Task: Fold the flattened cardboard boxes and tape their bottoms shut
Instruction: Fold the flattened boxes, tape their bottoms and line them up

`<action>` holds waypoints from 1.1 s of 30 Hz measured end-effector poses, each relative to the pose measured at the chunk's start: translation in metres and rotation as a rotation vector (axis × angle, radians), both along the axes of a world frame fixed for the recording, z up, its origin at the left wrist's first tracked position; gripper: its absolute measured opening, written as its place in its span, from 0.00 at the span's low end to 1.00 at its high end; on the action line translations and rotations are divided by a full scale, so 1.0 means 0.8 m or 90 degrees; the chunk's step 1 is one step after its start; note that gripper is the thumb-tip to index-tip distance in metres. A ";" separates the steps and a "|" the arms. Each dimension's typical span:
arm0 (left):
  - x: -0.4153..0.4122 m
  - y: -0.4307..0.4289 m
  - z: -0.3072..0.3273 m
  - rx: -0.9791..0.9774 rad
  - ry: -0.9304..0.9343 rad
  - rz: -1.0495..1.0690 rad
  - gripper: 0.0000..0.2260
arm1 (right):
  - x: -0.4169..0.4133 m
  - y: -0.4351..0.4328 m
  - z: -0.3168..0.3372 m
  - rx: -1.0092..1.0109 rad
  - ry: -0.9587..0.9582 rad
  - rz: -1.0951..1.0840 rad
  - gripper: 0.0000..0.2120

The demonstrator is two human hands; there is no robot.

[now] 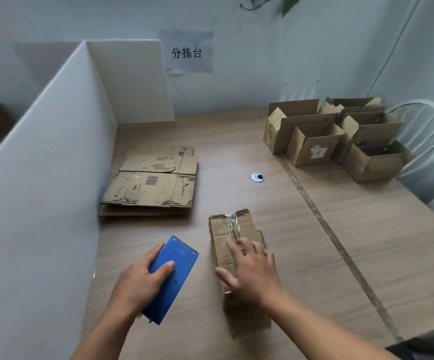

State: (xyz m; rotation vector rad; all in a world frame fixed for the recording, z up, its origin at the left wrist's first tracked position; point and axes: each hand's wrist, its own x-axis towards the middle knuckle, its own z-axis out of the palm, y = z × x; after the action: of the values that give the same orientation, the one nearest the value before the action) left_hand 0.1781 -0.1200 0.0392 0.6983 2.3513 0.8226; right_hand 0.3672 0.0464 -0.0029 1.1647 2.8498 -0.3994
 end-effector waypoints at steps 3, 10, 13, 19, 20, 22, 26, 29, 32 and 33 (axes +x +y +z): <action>0.001 0.005 0.008 0.000 0.012 -0.004 0.22 | -0.028 0.003 0.005 -0.108 -0.064 -0.097 0.45; -0.004 0.013 0.011 -0.016 0.039 -0.021 0.24 | -0.009 0.022 0.005 -0.129 -0.155 0.065 0.46; -0.006 0.015 0.014 -0.004 0.035 -0.019 0.23 | 0.025 0.040 0.009 -0.102 -0.203 0.190 0.47; -0.006 0.021 0.015 0.007 0.029 -0.019 0.23 | 0.059 0.045 0.020 -0.016 -0.202 0.194 0.34; -0.005 0.022 0.015 0.009 0.028 -0.018 0.23 | 0.049 0.037 0.021 0.008 -0.171 0.172 0.33; -0.003 0.025 0.015 0.014 0.028 -0.019 0.23 | 0.022 0.018 0.017 0.045 -0.109 0.126 0.36; -0.001 0.026 0.014 -0.008 0.035 -0.039 0.24 | -0.016 -0.003 -0.005 0.025 -0.112 0.073 0.38; -0.006 0.019 0.013 -0.021 0.044 -0.032 0.23 | -0.012 0.002 -0.019 0.071 -0.082 0.120 0.36; -0.012 0.010 0.010 -0.018 0.043 -0.011 0.23 | 0.007 0.018 -0.008 0.075 -0.093 0.207 0.35; -0.013 0.007 0.008 -0.025 0.048 -0.015 0.23 | 0.013 0.024 -0.002 0.064 -0.113 0.245 0.36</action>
State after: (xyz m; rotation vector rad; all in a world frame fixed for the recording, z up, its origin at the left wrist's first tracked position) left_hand 0.1674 -0.1145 0.0455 0.7503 2.4158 0.7493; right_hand 0.3779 0.0657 -0.0047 0.5983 2.8675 -0.1276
